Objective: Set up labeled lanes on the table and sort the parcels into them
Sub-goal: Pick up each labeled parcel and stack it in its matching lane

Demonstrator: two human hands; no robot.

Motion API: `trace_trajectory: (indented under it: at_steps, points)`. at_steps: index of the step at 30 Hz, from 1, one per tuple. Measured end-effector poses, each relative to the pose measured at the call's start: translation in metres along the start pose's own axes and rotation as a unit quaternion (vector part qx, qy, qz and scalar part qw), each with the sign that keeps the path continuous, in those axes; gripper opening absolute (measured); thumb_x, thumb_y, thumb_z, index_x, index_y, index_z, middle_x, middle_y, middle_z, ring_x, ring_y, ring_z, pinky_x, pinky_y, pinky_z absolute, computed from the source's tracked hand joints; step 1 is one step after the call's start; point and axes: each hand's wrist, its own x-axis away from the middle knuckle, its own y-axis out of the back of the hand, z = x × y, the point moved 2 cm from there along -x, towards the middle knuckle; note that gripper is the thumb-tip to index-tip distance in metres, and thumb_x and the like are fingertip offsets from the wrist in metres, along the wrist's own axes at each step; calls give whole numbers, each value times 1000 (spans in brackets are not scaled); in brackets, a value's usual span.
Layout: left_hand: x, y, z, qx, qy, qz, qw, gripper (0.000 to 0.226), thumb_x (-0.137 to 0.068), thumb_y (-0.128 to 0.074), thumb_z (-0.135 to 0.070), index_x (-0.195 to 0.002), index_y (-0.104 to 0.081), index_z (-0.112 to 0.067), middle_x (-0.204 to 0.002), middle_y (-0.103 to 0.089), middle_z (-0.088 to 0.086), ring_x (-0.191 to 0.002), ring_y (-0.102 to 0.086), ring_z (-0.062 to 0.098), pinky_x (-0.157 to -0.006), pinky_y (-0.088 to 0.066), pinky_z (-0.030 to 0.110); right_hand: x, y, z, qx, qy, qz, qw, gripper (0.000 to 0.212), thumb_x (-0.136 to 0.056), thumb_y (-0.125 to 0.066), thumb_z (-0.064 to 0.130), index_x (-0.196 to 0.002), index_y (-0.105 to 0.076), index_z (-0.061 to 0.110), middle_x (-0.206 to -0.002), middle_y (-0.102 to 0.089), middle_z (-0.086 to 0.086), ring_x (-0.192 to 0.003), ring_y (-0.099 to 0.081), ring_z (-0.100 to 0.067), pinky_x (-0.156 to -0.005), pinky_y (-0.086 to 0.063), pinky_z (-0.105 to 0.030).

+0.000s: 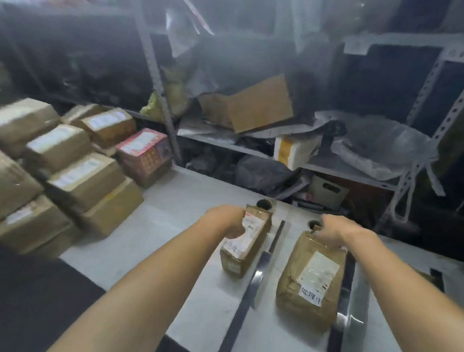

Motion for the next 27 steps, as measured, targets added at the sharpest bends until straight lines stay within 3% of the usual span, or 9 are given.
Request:
trace_trajectory:
  at_steps: [6, 10, 17, 19, 23, 27]
  points:
    - [76, 30, 148, 31, 138, -38, 989, 55, -101, -51, -37, -152, -38, -22, -155, -43, 4, -138, -45, 29, -111, -42, 43, 17, 30, 117, 26, 92, -25, 995, 56, -94, -55, 43, -143, -46, 18, -143, -53, -5, -126, -53, -27, -97, -46, -36]
    - [126, 41, 247, 63, 200, -62, 976, 51, -98, -53, -37, -147, -45, -23, -146, -51, 5, -128, -53, 27, -99, -48, 37, 24, 37, 216, 51, 147, -42, 987, 56, -93, -53, 42, -143, -45, 19, -143, -54, -5, -123, -55, -26, -100, -48, -39]
    - [180, 44, 420, 124, 245, -98, 957, 51, -97, -53, -39, -147, -46, -28, -142, -54, 2, -125, -55, 25, -95, -47, 35, 34, 28, 397, 74, 191, -36, 978, 63, -97, -56, 43, -151, -38, 18, -152, -46, -5, -135, -46, -24, -104, -40, -34]
    - [191, 43, 474, 148, 250, -117, 950, 51, -97, -53, -39, -146, -46, -27, -144, -53, 3, -126, -54, 26, -100, -47, 37, 35, 22, 454, 75, 207, -36, 975, 60, -97, -56, 43, -149, -40, 18, -149, -48, -5, -133, -48, -23, -102, -41, -34]
    - [213, 43, 563, 143, 280, -125, 941, 50, -94, -53, -41, -141, -51, -26, -141, -55, 3, -125, -54, 26, -101, -48, 40, 34, 0, 556, 18, 262, -26, 965, 48, -89, -59, 40, -133, -53, 23, -133, -61, -2, -114, -58, -20, -99, -50, -38]
    - [223, 35, 640, 151, 322, -131, 925, 46, -89, -44, -44, -133, -55, -34, -142, -56, -1, -125, -54, 27, -101, -47, 38, 25, -34, 641, -60, 284, -12, 957, 57, -94, -59, 45, -143, -48, 18, -139, -56, -5, -118, -58, -22, -97, -53, -38]
